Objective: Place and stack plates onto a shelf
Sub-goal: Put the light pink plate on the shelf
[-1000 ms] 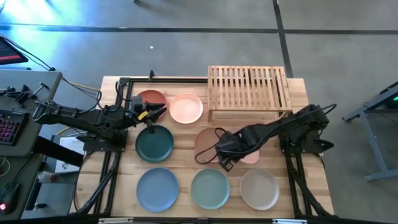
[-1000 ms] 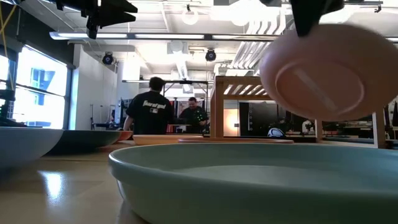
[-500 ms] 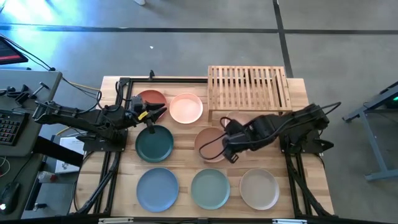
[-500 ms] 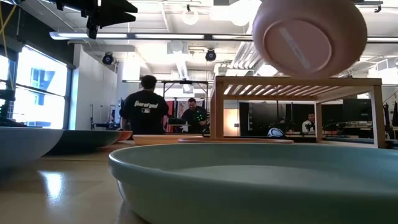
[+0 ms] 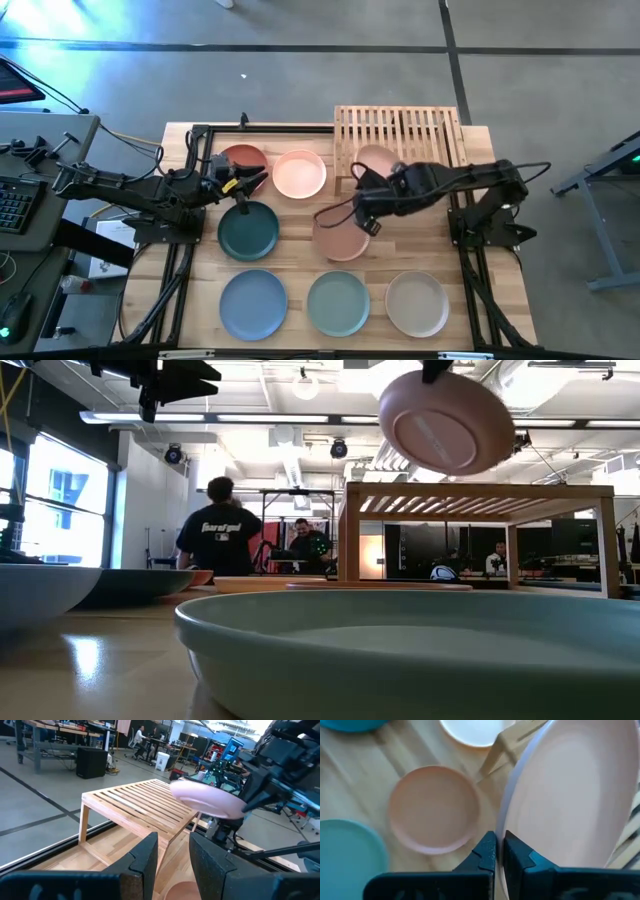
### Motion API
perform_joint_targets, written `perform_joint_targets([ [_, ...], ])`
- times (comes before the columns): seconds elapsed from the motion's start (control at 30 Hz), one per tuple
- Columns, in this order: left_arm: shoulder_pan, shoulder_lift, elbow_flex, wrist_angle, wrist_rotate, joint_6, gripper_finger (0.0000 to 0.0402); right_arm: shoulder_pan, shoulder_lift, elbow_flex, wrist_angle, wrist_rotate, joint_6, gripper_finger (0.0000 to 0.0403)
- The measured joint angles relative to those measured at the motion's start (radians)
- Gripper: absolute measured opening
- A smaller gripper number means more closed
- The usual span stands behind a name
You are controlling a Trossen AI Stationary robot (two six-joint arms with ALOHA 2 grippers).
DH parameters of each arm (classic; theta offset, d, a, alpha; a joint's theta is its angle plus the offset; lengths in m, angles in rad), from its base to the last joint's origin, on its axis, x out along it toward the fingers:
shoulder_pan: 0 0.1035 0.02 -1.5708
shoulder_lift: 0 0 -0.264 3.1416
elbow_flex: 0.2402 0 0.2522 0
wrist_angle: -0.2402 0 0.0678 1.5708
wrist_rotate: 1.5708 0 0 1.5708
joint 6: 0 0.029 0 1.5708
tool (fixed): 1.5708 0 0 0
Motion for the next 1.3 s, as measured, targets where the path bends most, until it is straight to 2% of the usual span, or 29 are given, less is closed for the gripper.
perform_joint_targets([
  [0.23,0.000,0.000,0.000,0.000,0.000,0.000,0.0102,-0.081,-0.005,-0.001,0.000,0.095,-0.192,0.0000],
  [0.5,0.000,0.000,0.000,0.000,-0.006,-0.001,0.0102,-0.194,-0.056,-0.014,0.002,0.129,-0.331,0.0000],
  [0.83,0.000,0.000,0.000,0.000,-0.026,-0.001,0.0102,-0.316,-0.316,-0.318,-0.001,0.155,-0.329,0.0000],
  [0.97,0.000,0.000,0.000,0.000,-0.062,-0.001,0.0102,-0.361,-0.389,-0.415,0.003,0.144,-0.387,0.0000],
  [1.13,0.000,0.000,0.000,0.000,-0.086,-0.001,0.0102,-0.410,-0.420,-0.504,0.005,0.095,-0.500,0.0000],
  [1.3,0.000,0.000,0.000,0.000,-0.085,-0.001,0.0102,-0.443,-0.411,-0.570,0.013,0.097,-0.581,0.0000],
])
